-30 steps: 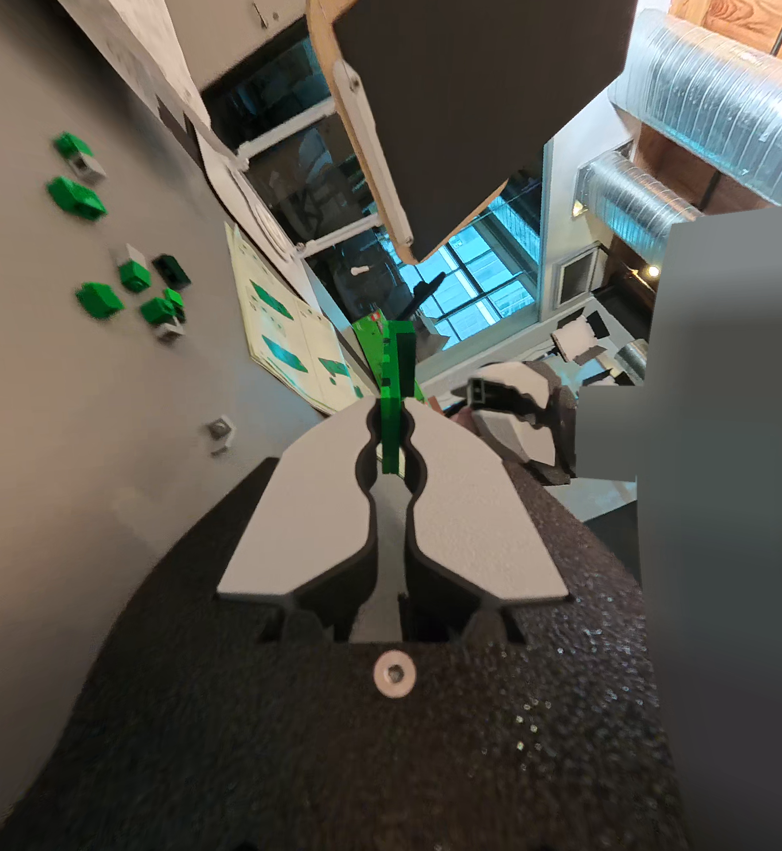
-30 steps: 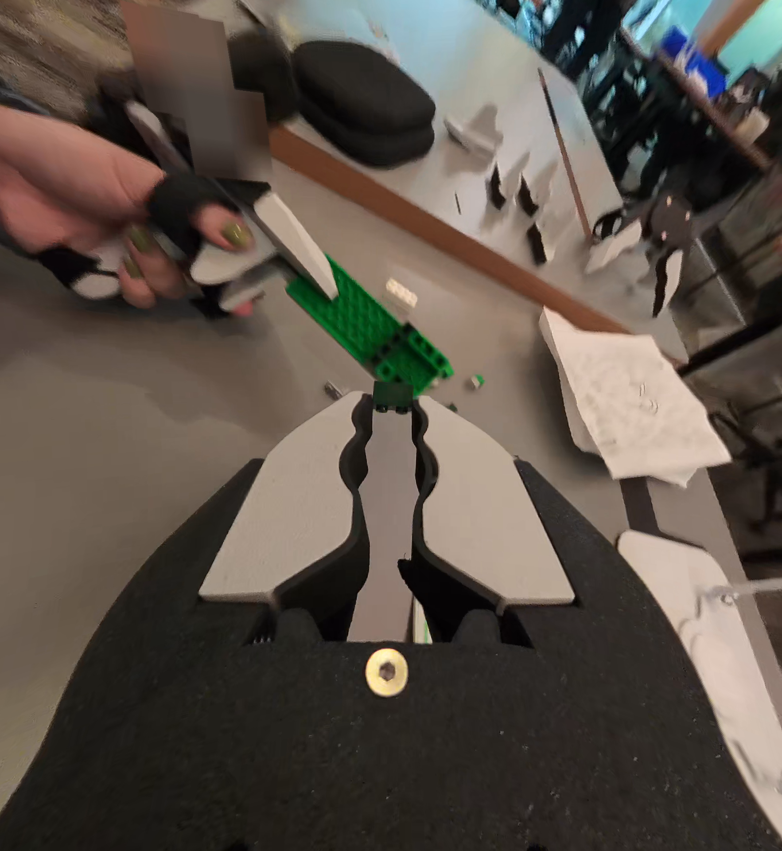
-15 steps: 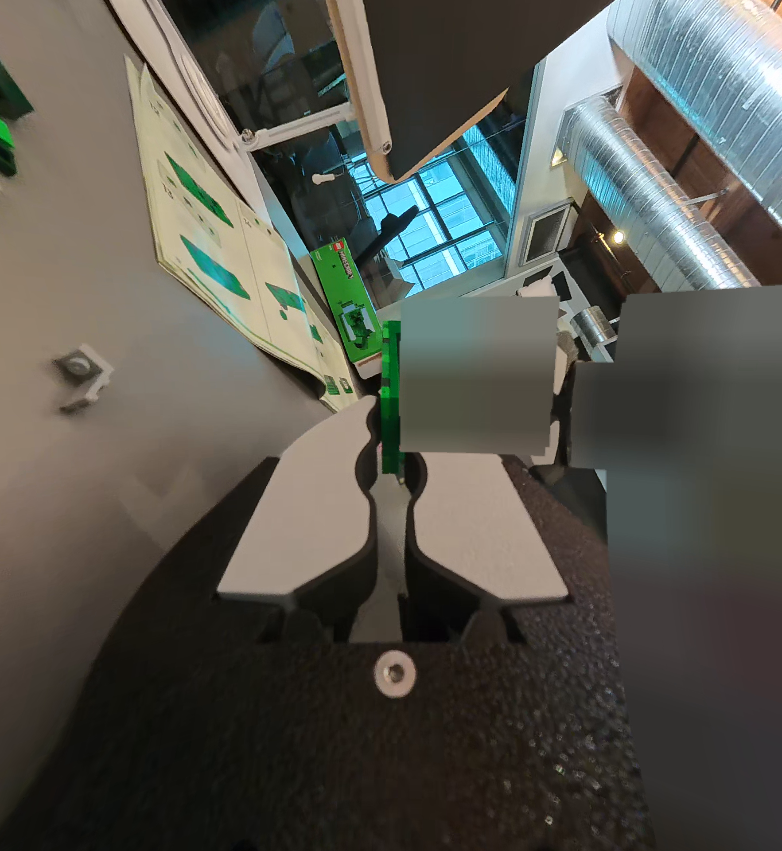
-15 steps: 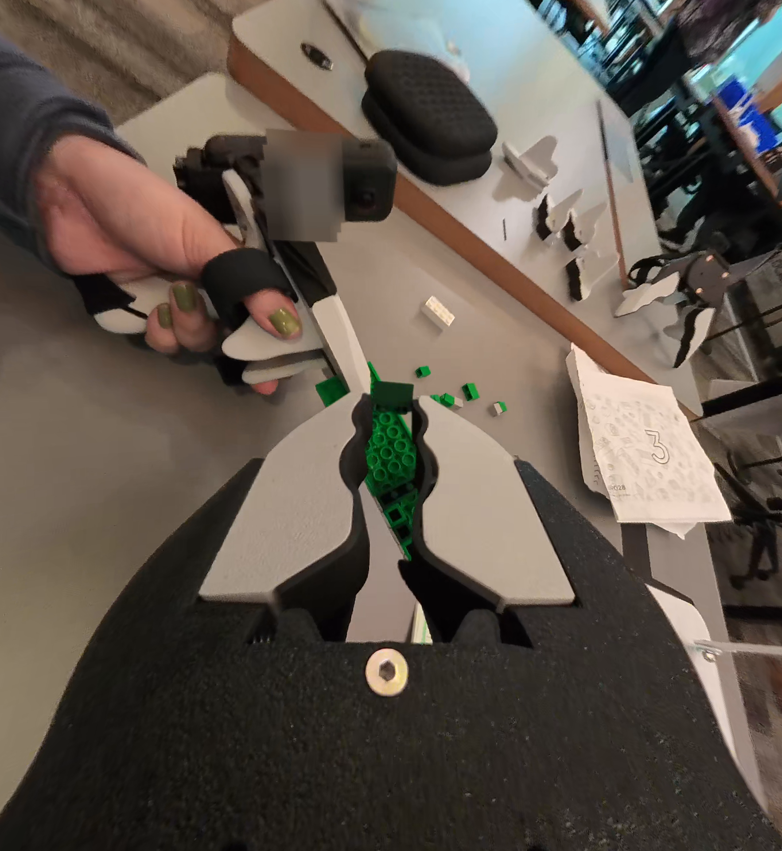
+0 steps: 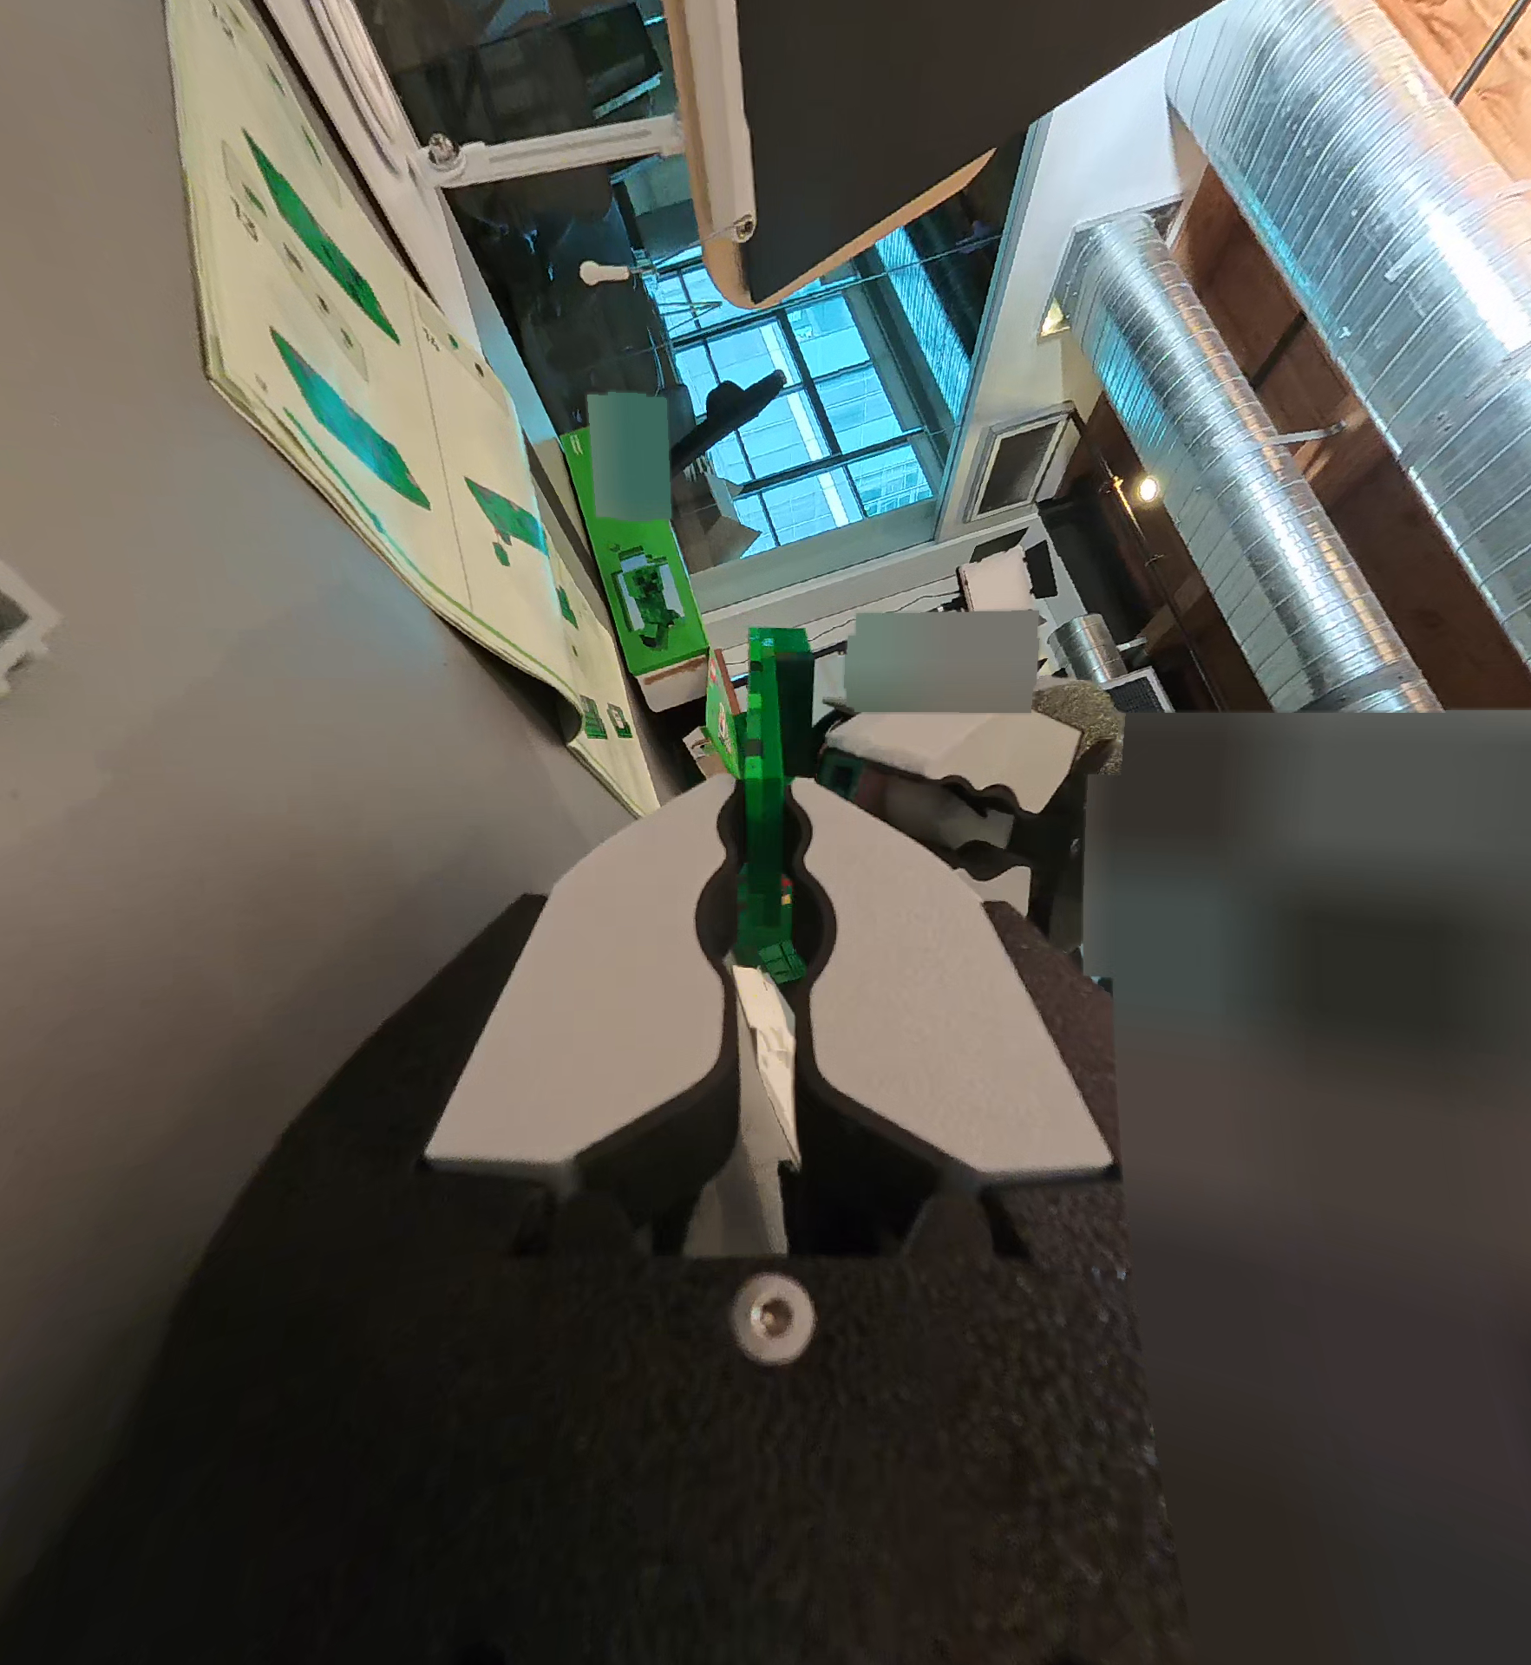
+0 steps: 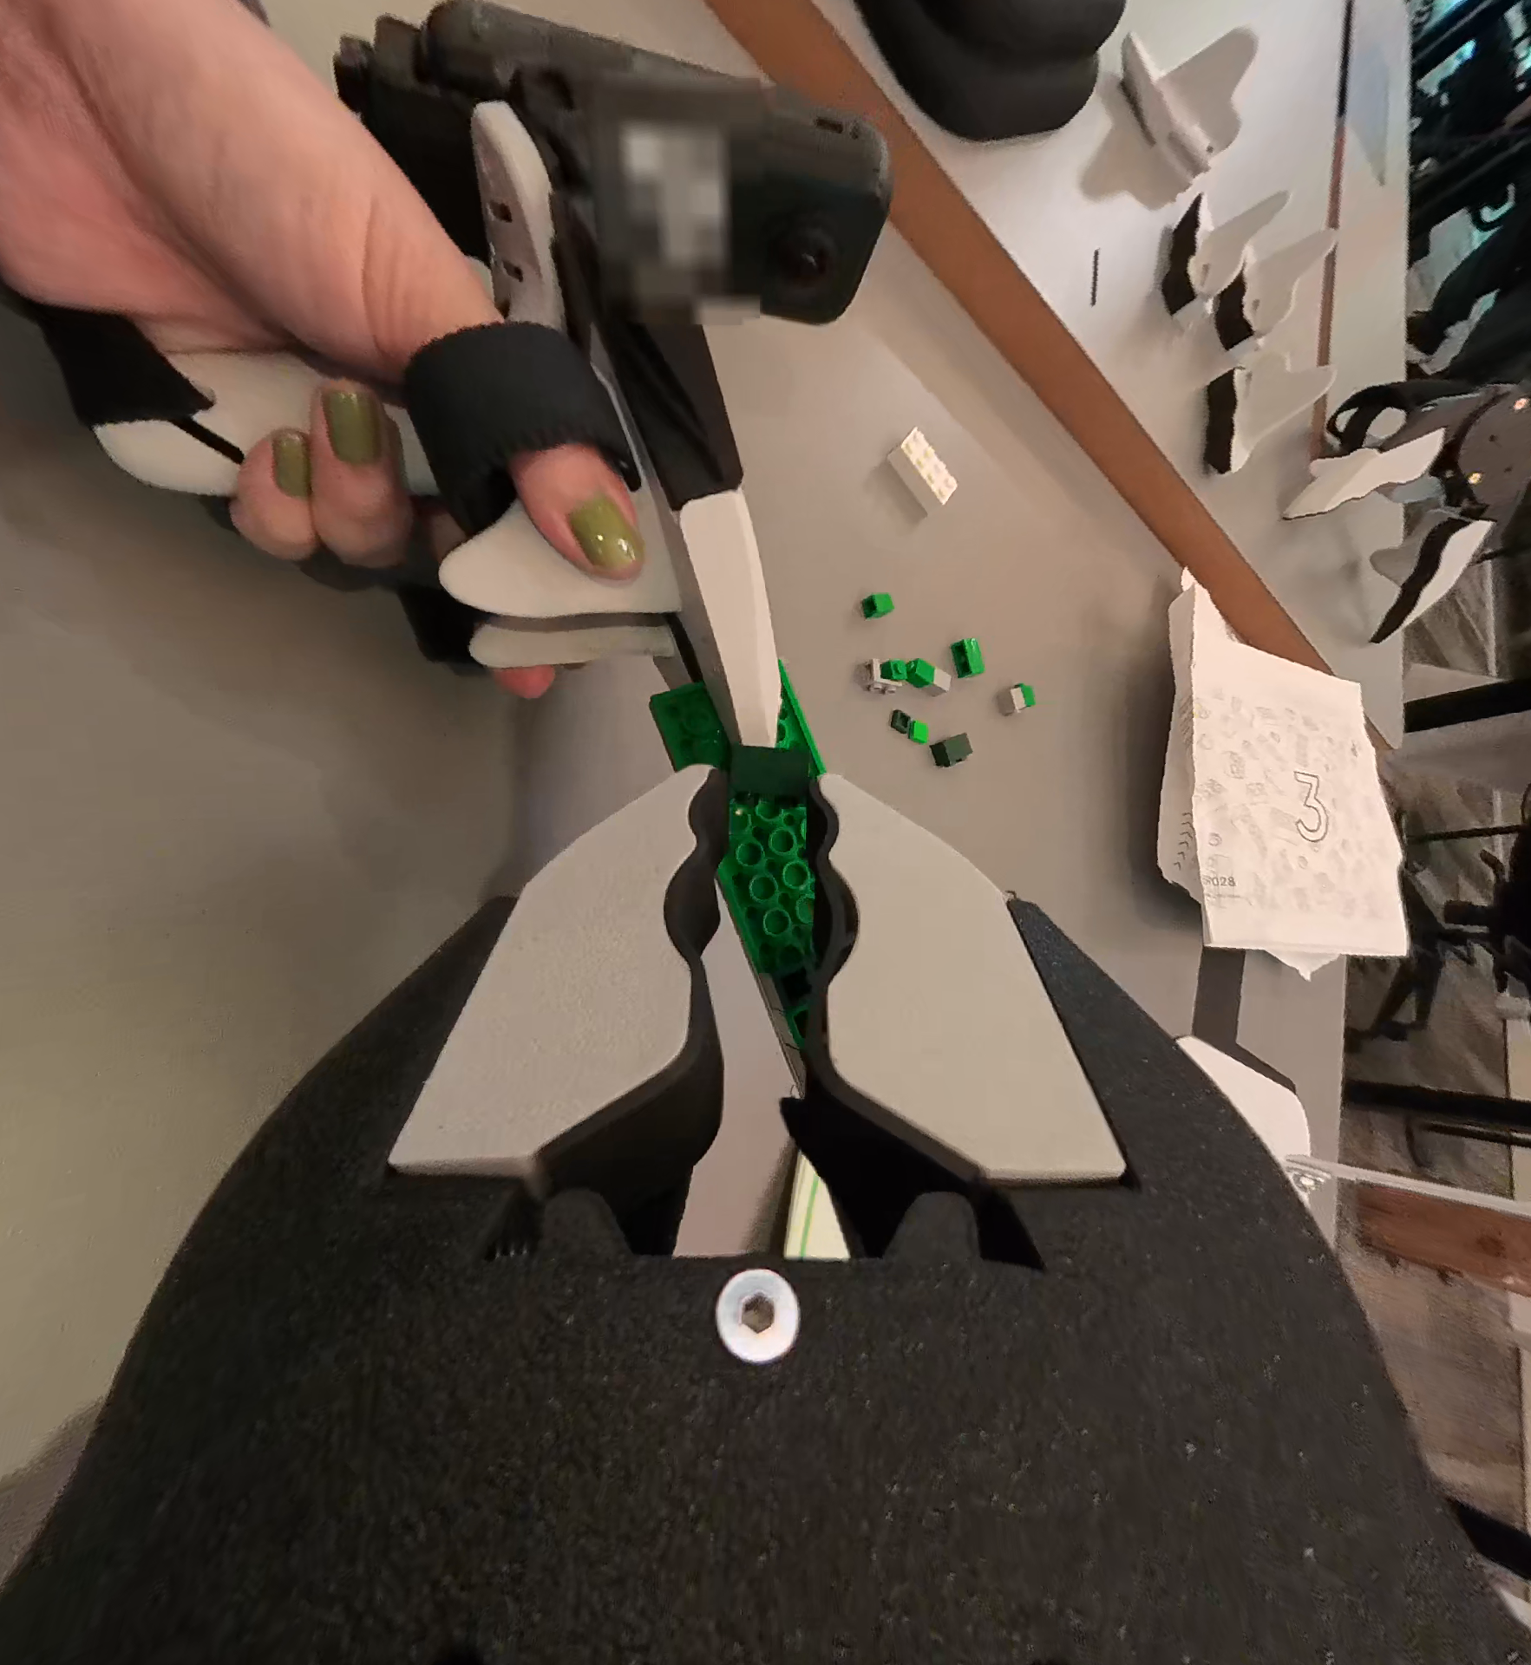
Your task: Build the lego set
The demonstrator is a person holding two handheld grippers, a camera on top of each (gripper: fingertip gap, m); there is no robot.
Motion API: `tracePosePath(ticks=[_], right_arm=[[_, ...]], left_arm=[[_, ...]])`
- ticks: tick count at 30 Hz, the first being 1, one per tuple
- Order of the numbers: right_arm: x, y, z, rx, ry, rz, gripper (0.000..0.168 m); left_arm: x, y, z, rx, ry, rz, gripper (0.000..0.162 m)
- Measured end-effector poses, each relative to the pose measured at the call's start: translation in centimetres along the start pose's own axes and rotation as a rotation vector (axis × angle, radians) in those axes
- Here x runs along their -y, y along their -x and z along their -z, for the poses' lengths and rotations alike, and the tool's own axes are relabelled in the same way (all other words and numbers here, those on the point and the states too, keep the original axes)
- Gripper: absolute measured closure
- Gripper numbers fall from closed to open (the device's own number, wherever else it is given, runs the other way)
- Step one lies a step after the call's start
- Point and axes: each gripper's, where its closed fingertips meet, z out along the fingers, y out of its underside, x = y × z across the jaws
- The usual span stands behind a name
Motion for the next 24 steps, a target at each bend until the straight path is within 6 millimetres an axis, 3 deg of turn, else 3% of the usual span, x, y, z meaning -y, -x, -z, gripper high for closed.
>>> tracePosePath(ticks=[1, 16, 22, 24], right_arm=[[-0.1, 0.1, 0.0, 0.016, 0.012, 0.004, 0.152], [-1.6, -0.2, -0.5, 0.093, 0.139, -0.061, 0.144], [-1.2, -0.2, 0.0, -0.028, 0.059, -0.272, 0.141], [-1.1, -0.5, 0.0, -0.144, 0.029, -0.330, 0.141]], left_arm=[[0.0, 0.0, 0.0, -0.001, -0.001, 0.007, 0.157], [0.0, 0.7, -0.1, 0.007, -0.032, 0.063, 0.157], [0.8, 0.5, -0.1, -0.008, -0.091, 0.078, 0.157], [1.0, 0.3, -0.2, -0.016, -0.111, 0.085, 0.157]])
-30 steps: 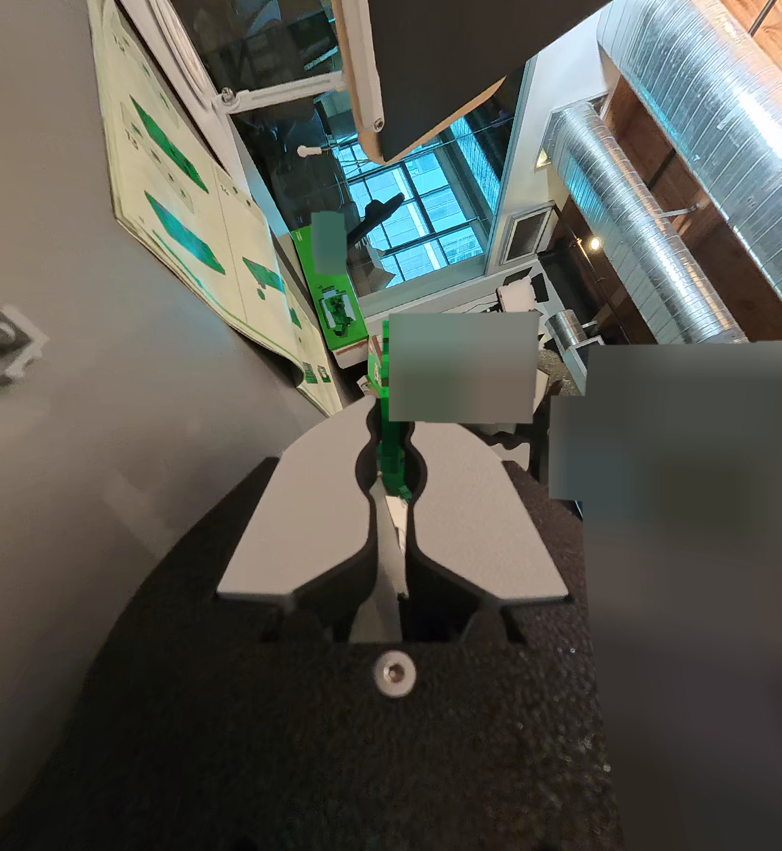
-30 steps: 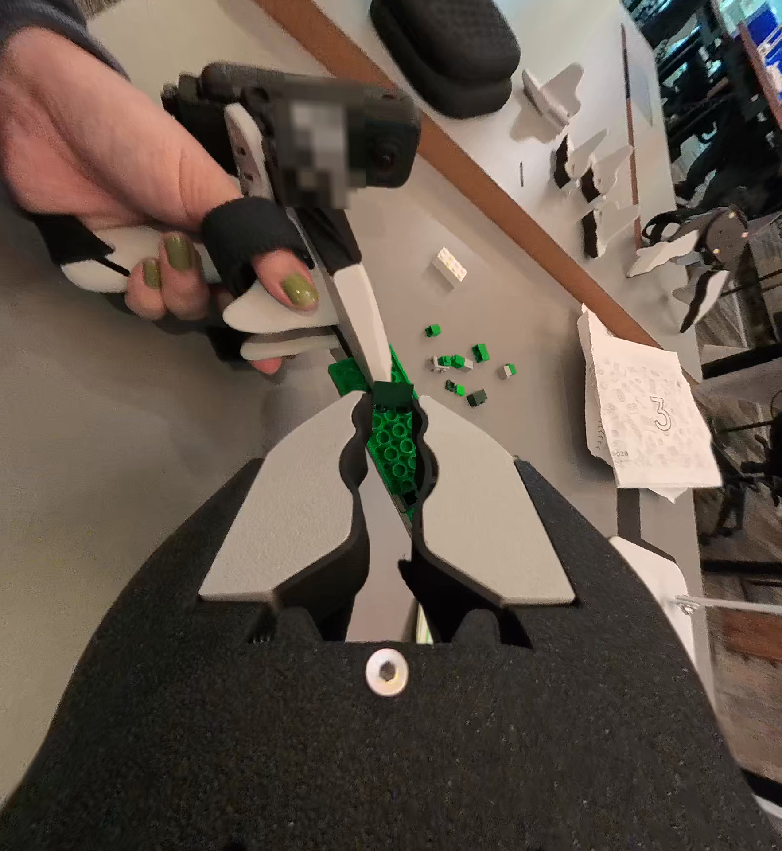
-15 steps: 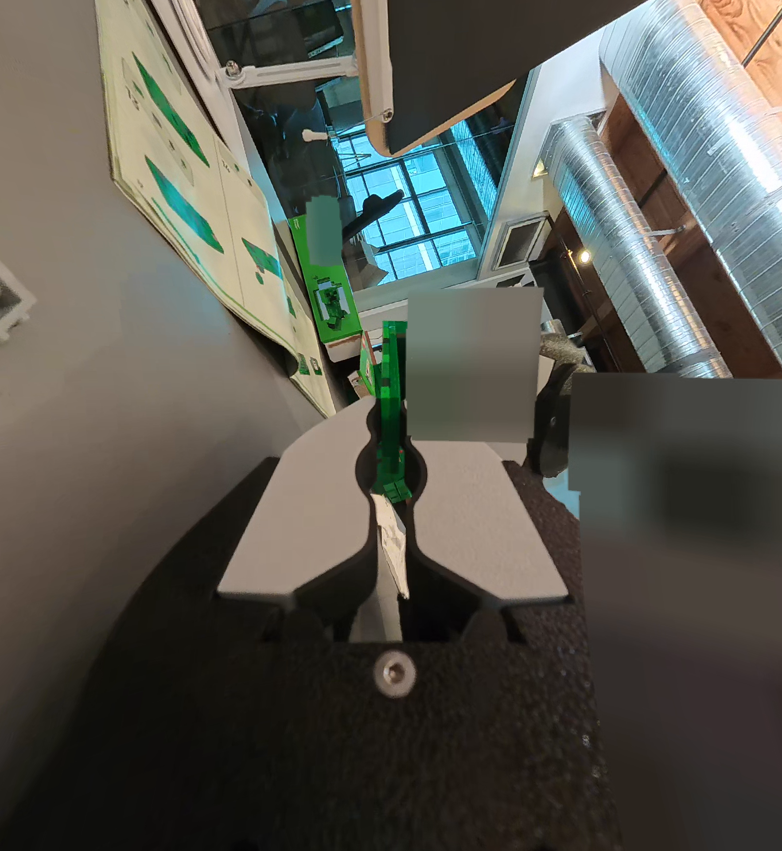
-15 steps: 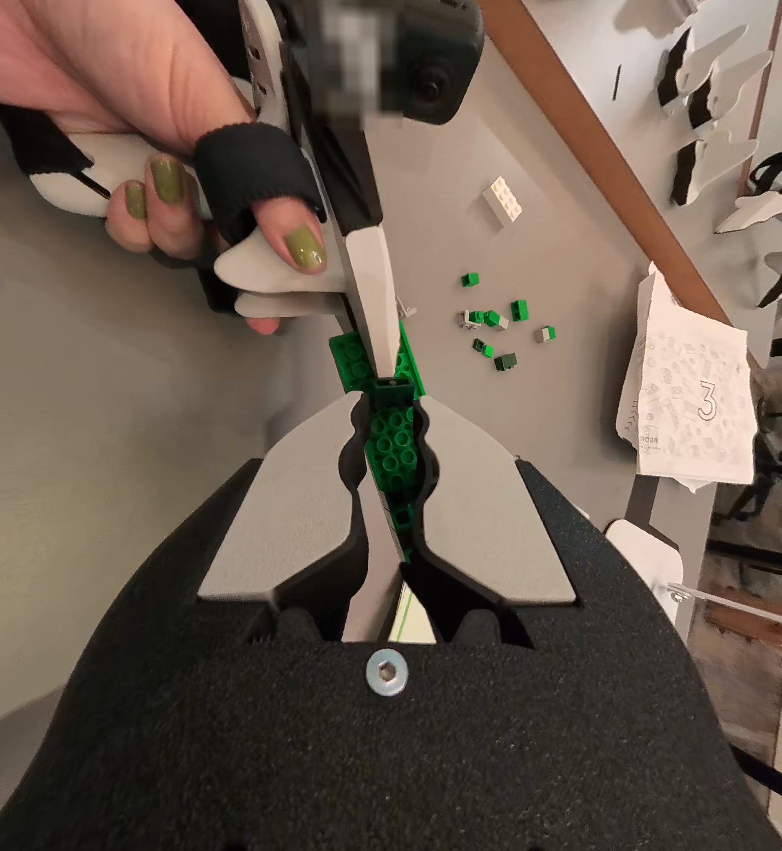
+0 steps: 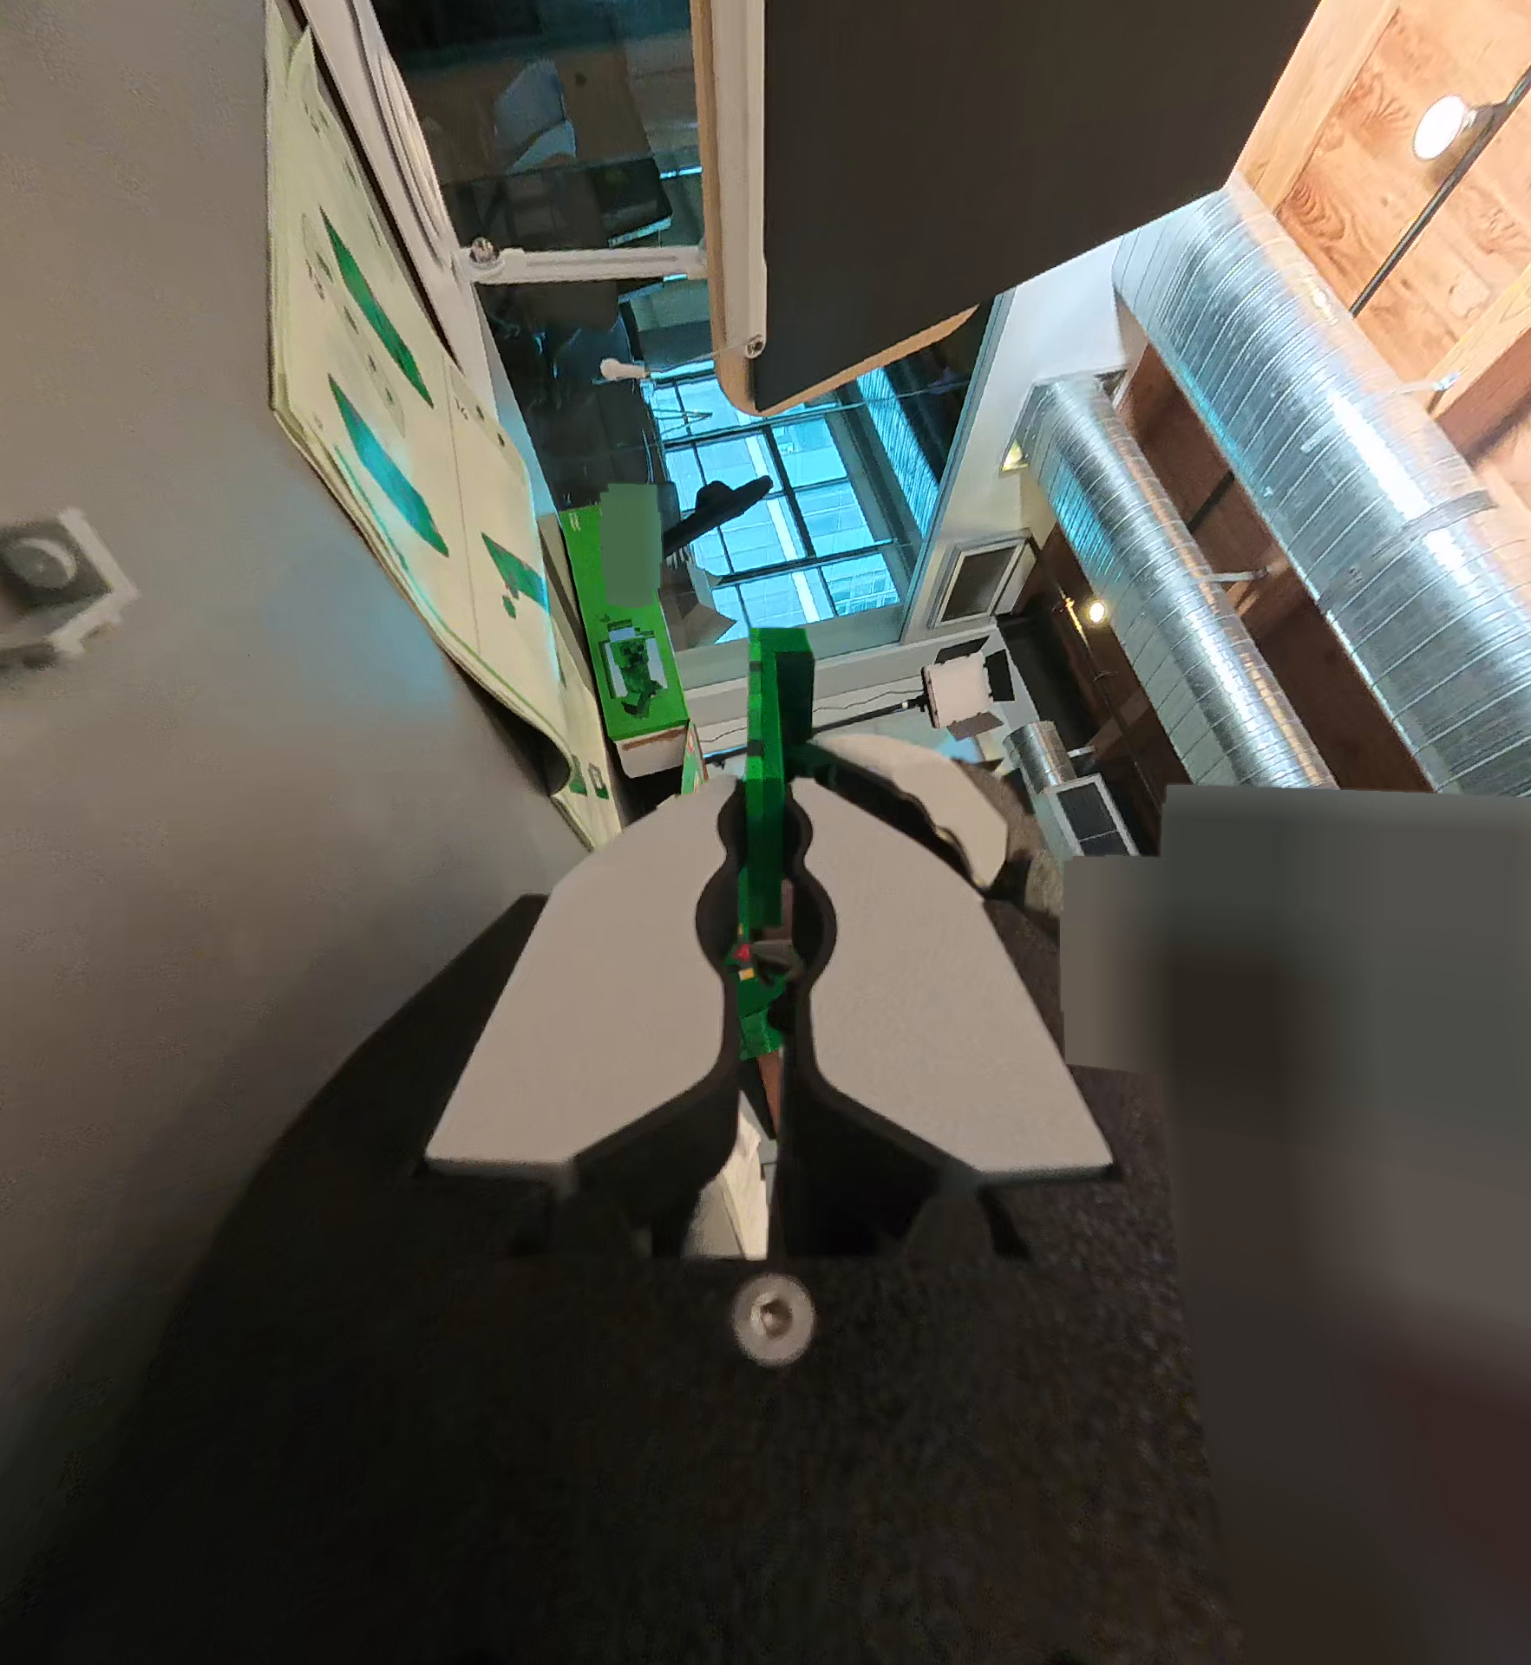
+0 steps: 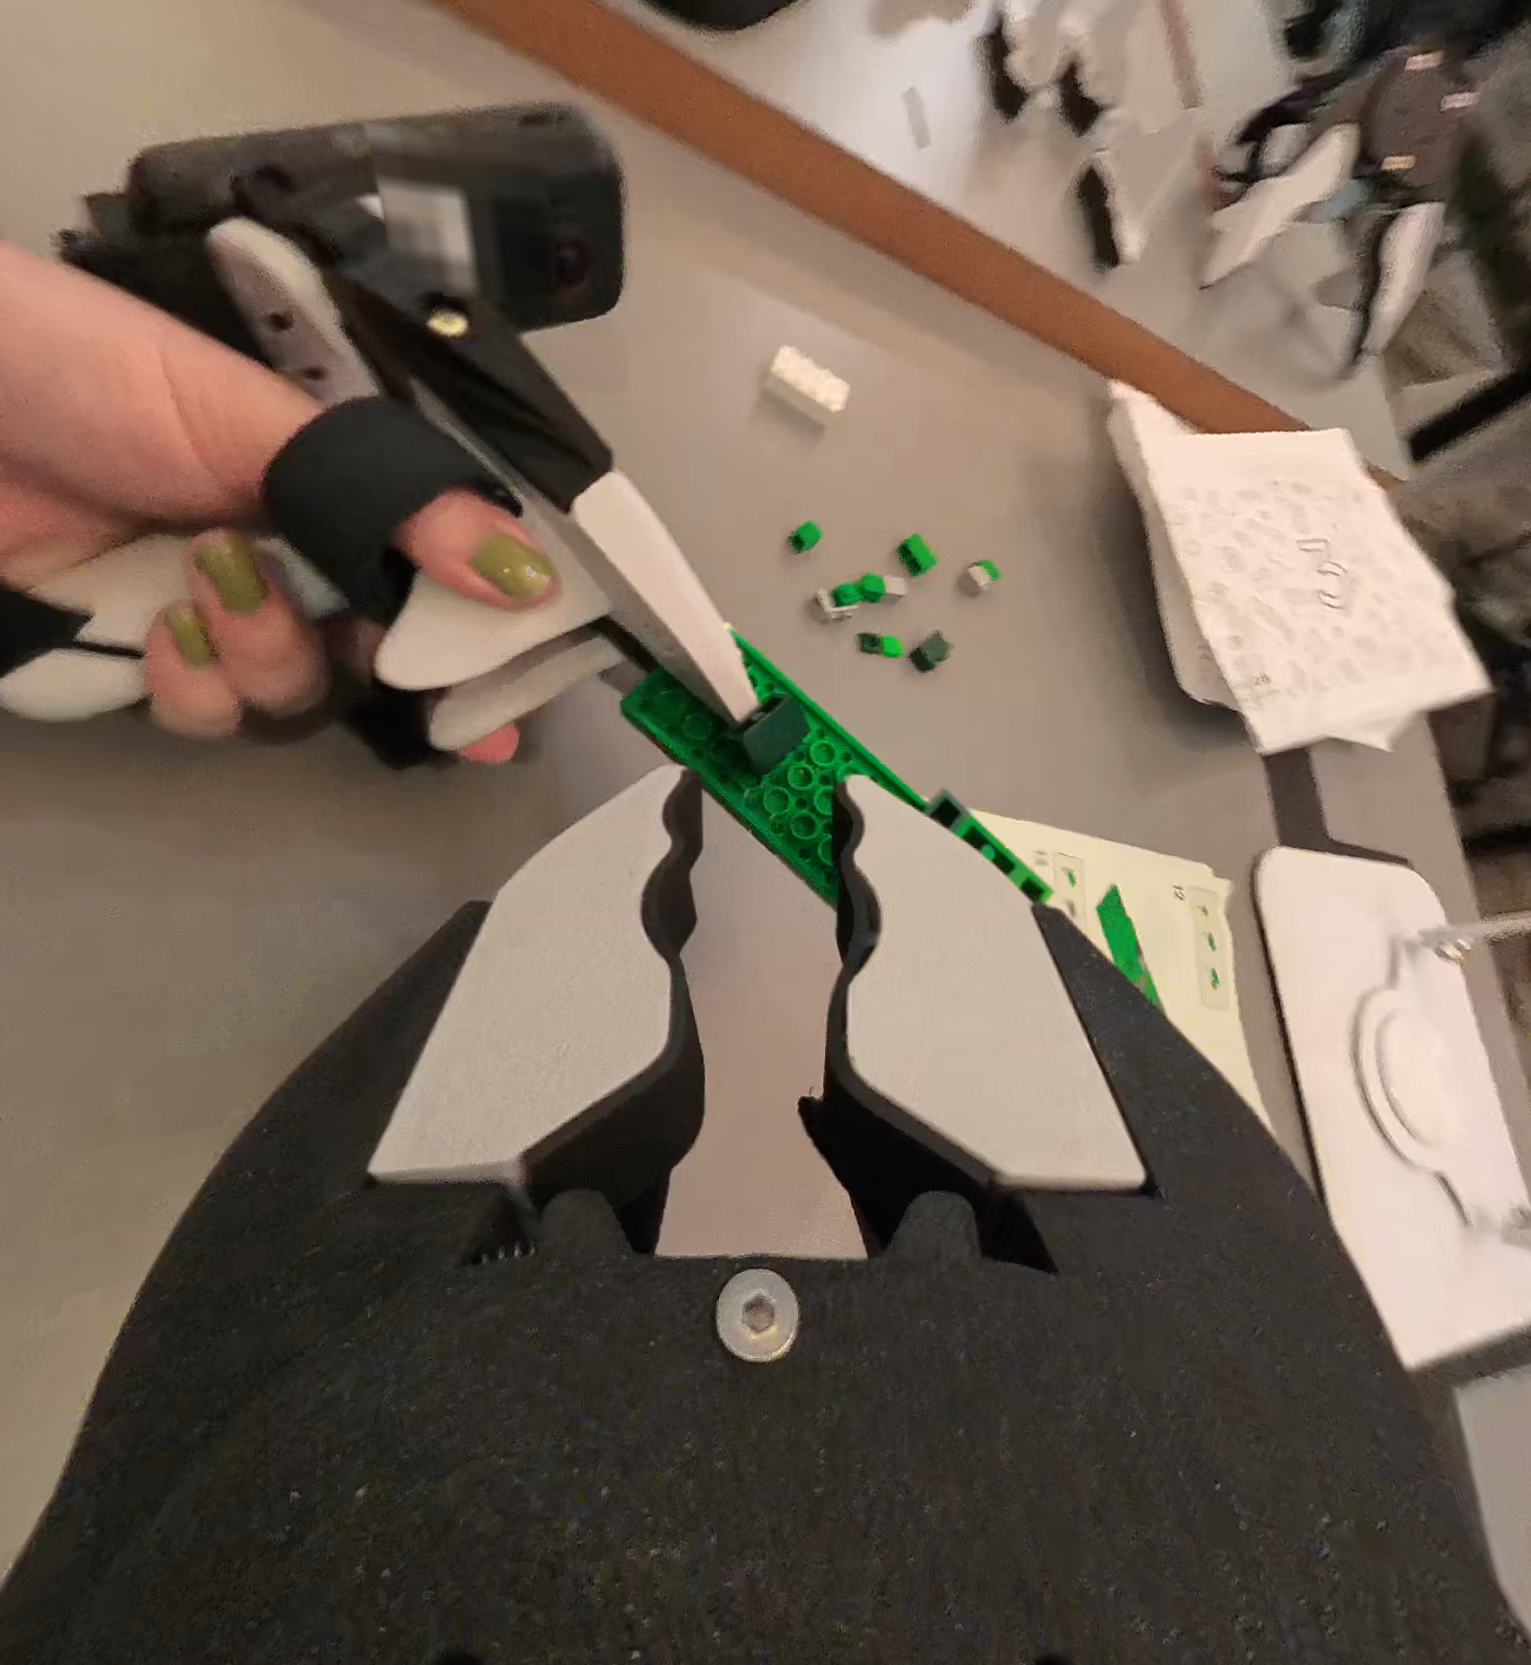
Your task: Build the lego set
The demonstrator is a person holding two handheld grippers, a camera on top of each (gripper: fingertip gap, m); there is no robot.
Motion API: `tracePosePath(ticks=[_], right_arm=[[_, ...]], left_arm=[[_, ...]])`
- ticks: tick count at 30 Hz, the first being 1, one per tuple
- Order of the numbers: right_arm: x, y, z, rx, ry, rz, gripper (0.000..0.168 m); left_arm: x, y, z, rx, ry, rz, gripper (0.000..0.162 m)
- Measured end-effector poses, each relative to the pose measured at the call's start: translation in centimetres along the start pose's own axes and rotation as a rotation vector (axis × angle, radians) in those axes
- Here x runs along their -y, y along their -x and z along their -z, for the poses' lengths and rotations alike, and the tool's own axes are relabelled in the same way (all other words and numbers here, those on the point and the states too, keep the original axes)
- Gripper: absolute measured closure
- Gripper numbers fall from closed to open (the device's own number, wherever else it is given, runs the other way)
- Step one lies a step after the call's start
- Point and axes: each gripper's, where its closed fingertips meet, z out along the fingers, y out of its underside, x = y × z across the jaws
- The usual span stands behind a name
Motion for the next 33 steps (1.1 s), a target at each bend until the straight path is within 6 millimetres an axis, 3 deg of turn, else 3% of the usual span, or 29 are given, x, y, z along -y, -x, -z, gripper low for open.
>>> tracePosePath(ticks=[6, 17, 21, 27, 33], right_arm=[[0.7, -0.4, 0.4, -0.281, -0.084, 0.025, 0.146], [0.9, -0.5, -0.3, -0.407, 0.020, 0.258, 0.158], [0.7, -0.6, -0.4, -0.422, 0.046, 0.268, 0.159], [-0.3, -0.9, -0.1, -0.384, 0.028, 0.135, 0.159], [-1.5, -0.6, 0.5, -0.235, -0.068, -0.258, 0.159]], left_arm=[[0.2, -0.4, -0.4, -0.012, -0.032, 0.001, 0.157], [0.0, -0.5, -0.6, -0.013, -0.032, 0.002, 0.156], [-0.2, -0.3, -0.6, -0.008, -0.025, 0.007, 0.156], [-0.6, 0.3, -0.6, 0.015, 0.005, 0.001, 0.157], [-1.2, 0.8, -0.7, 0.035, 0.034, 0.003, 0.157]])
